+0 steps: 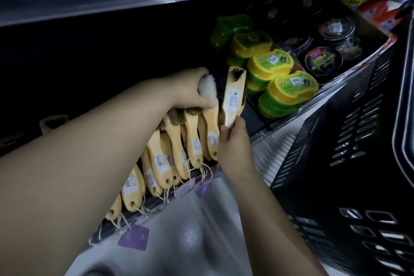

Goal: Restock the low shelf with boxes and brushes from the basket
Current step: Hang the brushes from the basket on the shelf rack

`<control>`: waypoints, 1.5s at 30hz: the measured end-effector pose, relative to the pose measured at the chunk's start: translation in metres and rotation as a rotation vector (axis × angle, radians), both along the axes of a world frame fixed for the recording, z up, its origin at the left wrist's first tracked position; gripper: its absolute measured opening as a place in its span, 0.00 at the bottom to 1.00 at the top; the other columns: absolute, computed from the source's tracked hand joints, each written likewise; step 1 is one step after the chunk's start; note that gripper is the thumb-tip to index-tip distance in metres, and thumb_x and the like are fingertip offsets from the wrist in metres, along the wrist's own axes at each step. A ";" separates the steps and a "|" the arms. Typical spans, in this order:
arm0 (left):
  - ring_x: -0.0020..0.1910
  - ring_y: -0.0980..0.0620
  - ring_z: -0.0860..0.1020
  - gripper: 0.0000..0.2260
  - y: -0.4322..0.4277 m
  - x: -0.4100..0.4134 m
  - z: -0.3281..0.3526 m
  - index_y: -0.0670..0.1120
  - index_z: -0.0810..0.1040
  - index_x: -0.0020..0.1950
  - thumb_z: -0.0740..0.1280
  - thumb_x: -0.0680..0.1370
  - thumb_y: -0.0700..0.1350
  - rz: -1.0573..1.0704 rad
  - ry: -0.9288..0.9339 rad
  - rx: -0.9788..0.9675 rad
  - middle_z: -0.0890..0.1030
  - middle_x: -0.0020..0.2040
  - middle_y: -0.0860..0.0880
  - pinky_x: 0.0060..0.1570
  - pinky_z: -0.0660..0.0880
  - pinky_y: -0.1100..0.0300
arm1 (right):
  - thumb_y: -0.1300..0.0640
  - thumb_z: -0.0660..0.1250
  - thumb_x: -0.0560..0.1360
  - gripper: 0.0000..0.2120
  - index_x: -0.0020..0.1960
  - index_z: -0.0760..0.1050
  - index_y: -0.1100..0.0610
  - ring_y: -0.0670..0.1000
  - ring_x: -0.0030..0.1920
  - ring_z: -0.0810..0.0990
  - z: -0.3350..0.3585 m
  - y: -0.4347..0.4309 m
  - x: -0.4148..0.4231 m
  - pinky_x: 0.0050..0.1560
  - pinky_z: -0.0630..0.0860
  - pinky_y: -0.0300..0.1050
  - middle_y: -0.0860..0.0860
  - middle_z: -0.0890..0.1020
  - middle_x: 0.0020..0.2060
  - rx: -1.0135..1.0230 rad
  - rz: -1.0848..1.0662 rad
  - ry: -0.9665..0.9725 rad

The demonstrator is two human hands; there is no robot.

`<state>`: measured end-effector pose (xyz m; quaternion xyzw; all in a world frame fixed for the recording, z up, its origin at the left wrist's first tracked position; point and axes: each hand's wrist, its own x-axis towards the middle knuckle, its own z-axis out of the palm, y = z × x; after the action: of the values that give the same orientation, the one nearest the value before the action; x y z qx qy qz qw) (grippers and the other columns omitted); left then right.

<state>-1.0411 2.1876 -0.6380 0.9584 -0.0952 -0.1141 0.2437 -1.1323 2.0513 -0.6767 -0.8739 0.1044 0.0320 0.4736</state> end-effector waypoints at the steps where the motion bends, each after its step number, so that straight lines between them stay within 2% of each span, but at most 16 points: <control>1: 0.63 0.47 0.70 0.37 0.002 0.000 -0.004 0.48 0.62 0.73 0.73 0.68 0.56 0.010 0.024 0.009 0.69 0.68 0.46 0.59 0.70 0.53 | 0.60 0.55 0.81 0.12 0.63 0.66 0.60 0.50 0.50 0.76 0.000 0.000 -0.001 0.44 0.68 0.40 0.56 0.76 0.55 0.009 -0.021 0.000; 4: 0.56 0.49 0.73 0.33 0.009 -0.003 -0.013 0.50 0.66 0.66 0.74 0.66 0.58 0.058 -0.004 0.010 0.73 0.62 0.47 0.51 0.72 0.54 | 0.59 0.56 0.80 0.10 0.61 0.68 0.60 0.51 0.50 0.77 0.001 -0.001 0.000 0.42 0.68 0.39 0.55 0.77 0.53 -0.026 -0.026 -0.014; 6: 0.62 0.48 0.71 0.39 0.010 -0.004 -0.013 0.51 0.62 0.69 0.75 0.64 0.58 0.041 -0.013 -0.010 0.71 0.66 0.47 0.58 0.71 0.51 | 0.59 0.57 0.80 0.09 0.58 0.70 0.59 0.50 0.49 0.77 0.001 -0.001 0.002 0.39 0.69 0.39 0.53 0.79 0.51 -0.059 0.007 -0.013; 8: 0.70 0.46 0.65 0.48 0.007 -0.004 -0.010 0.53 0.53 0.75 0.76 0.63 0.60 0.020 0.017 -0.035 0.64 0.73 0.48 0.66 0.66 0.48 | 0.59 0.58 0.80 0.08 0.57 0.72 0.59 0.51 0.49 0.77 0.002 0.000 0.004 0.42 0.69 0.39 0.53 0.79 0.50 -0.083 0.026 -0.015; 10: 0.72 0.46 0.62 0.48 0.002 -0.002 -0.008 0.52 0.52 0.77 0.74 0.64 0.61 0.016 0.013 -0.002 0.62 0.75 0.48 0.67 0.65 0.51 | 0.59 0.59 0.79 0.07 0.55 0.73 0.59 0.50 0.47 0.77 0.003 0.000 0.006 0.42 0.68 0.39 0.54 0.80 0.49 -0.122 0.029 -0.014; 13: 0.69 0.45 0.66 0.43 -0.005 0.002 -0.005 0.49 0.58 0.75 0.73 0.66 0.61 0.045 0.010 0.058 0.65 0.72 0.46 0.61 0.67 0.53 | 0.59 0.60 0.79 0.07 0.54 0.74 0.58 0.48 0.44 0.74 0.006 -0.002 0.009 0.37 0.67 0.39 0.52 0.80 0.47 -0.159 0.032 -0.004; 17: 0.61 0.45 0.70 0.38 -0.004 0.001 -0.004 0.47 0.64 0.72 0.74 0.67 0.58 0.110 0.008 0.039 0.69 0.66 0.44 0.49 0.66 0.57 | 0.57 0.60 0.79 0.06 0.52 0.73 0.59 0.52 0.47 0.77 0.005 -0.003 0.010 0.41 0.67 0.40 0.54 0.79 0.47 -0.177 0.045 0.008; 22: 0.64 0.44 0.69 0.38 0.002 0.003 -0.002 0.46 0.63 0.74 0.74 0.68 0.56 0.121 -0.021 0.022 0.68 0.68 0.44 0.51 0.64 0.58 | 0.58 0.60 0.79 0.15 0.65 0.70 0.58 0.52 0.50 0.74 0.002 -0.002 0.009 0.49 0.66 0.36 0.54 0.70 0.54 -0.285 0.087 -0.058; 25: 0.64 0.43 0.69 0.36 0.001 0.000 -0.003 0.45 0.63 0.73 0.73 0.70 0.55 0.103 -0.019 0.046 0.69 0.68 0.43 0.53 0.65 0.57 | 0.59 0.58 0.80 0.16 0.67 0.69 0.57 0.49 0.48 0.71 0.001 0.000 0.008 0.43 0.60 0.29 0.52 0.69 0.52 -0.265 0.149 -0.096; 27: 0.65 0.43 0.68 0.34 0.000 -0.003 -0.003 0.46 0.63 0.73 0.71 0.71 0.55 0.096 -0.022 0.087 0.68 0.69 0.43 0.54 0.65 0.57 | 0.58 0.56 0.81 0.14 0.65 0.71 0.59 0.49 0.46 0.71 0.000 0.000 0.009 0.40 0.60 0.32 0.54 0.71 0.53 -0.273 0.146 -0.073; 31: 0.70 0.42 0.62 0.33 -0.002 -0.005 -0.001 0.50 0.62 0.74 0.69 0.72 0.57 0.101 -0.033 0.186 0.64 0.72 0.43 0.63 0.65 0.51 | 0.58 0.53 0.81 0.14 0.58 0.74 0.62 0.57 0.48 0.76 -0.002 -0.004 0.013 0.47 0.71 0.45 0.60 0.77 0.51 -0.165 0.071 -0.019; 34: 0.72 0.42 0.59 0.32 -0.003 -0.007 0.002 0.50 0.62 0.73 0.67 0.73 0.58 0.094 -0.054 0.253 0.63 0.73 0.44 0.65 0.63 0.49 | 0.59 0.54 0.80 0.15 0.64 0.72 0.58 0.55 0.54 0.76 0.001 -0.004 0.009 0.55 0.73 0.48 0.57 0.78 0.54 -0.121 0.072 -0.056; 37: 0.72 0.43 0.59 0.31 -0.003 -0.012 0.004 0.49 0.62 0.73 0.66 0.74 0.59 0.085 -0.099 0.289 0.63 0.73 0.45 0.65 0.62 0.49 | 0.58 0.56 0.80 0.16 0.66 0.72 0.56 0.56 0.53 0.75 0.000 -0.003 0.008 0.54 0.71 0.43 0.56 0.75 0.54 -0.220 0.100 -0.080; 40: 0.71 0.43 0.61 0.30 0.000 -0.022 0.005 0.49 0.61 0.73 0.65 0.75 0.58 0.085 -0.188 0.267 0.64 0.73 0.45 0.65 0.61 0.50 | 0.56 0.58 0.80 0.16 0.67 0.71 0.55 0.56 0.53 0.75 0.000 -0.003 0.010 0.53 0.67 0.39 0.56 0.70 0.57 -0.196 0.076 -0.055; 45: 0.71 0.43 0.61 0.32 0.020 -0.041 0.005 0.50 0.61 0.74 0.67 0.74 0.58 0.106 -0.257 0.219 0.65 0.72 0.46 0.66 0.62 0.50 | 0.56 0.63 0.77 0.19 0.67 0.69 0.57 0.55 0.56 0.75 0.003 -0.007 0.008 0.59 0.72 0.49 0.56 0.72 0.58 -0.109 0.047 -0.070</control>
<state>-1.0819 2.2080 -0.6327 0.9896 -0.0618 0.0124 0.1293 -1.1244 2.0442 -0.6734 -0.9013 0.0688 0.0070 0.4276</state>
